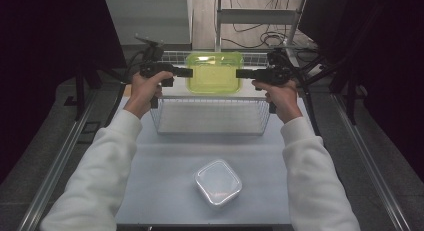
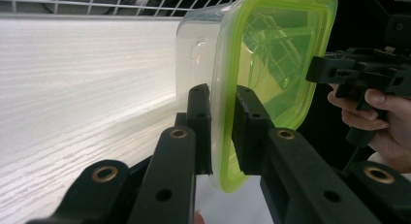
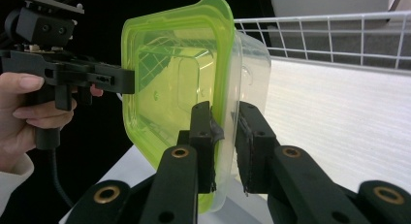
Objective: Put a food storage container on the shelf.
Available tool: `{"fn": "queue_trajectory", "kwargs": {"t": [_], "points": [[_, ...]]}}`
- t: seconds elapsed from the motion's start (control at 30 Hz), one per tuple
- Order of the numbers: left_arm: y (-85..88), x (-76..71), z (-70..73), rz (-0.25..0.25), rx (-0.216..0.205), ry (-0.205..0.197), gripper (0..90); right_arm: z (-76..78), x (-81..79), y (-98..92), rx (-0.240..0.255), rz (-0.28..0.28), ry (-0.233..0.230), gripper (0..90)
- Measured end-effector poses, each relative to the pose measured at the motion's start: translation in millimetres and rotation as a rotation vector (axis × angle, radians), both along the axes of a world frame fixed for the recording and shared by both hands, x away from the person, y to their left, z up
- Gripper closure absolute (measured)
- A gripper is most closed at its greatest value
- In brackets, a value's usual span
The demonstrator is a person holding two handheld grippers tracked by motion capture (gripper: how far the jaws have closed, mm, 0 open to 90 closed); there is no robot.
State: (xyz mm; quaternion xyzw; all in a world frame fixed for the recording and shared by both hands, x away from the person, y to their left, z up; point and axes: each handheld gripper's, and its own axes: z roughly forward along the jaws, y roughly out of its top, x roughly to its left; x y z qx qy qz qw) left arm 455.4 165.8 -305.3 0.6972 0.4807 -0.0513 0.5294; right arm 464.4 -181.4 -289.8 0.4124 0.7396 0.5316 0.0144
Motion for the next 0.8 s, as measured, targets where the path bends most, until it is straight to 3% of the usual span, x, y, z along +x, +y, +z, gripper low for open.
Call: {"fn": "queue_trajectory", "kwargs": {"t": [0.37,0.53,0.7,0.8], "points": [[1.8,23.9,-13.5,0.018,0.016,0.107,79.8,-14.5,24.9,5.4,-0.005,-0.029,0.106,78.0],[3.0,29.9,-16.0,0.025,-0.017,0.125,79.1,-20.5,34.5,5.6,0.008,-0.05,0.137,77.3],[5.2,39.3,-19.6,0.058,-0.063,0.17,78.8,-24.6,40.3,7.1,0.031,-0.074,0.149,75.4],[4.5,44.5,-19.8,0.074,-0.062,0.189,78.7,-28.0,44.4,7.2,0.055,-0.094,0.166,74.5]]}}
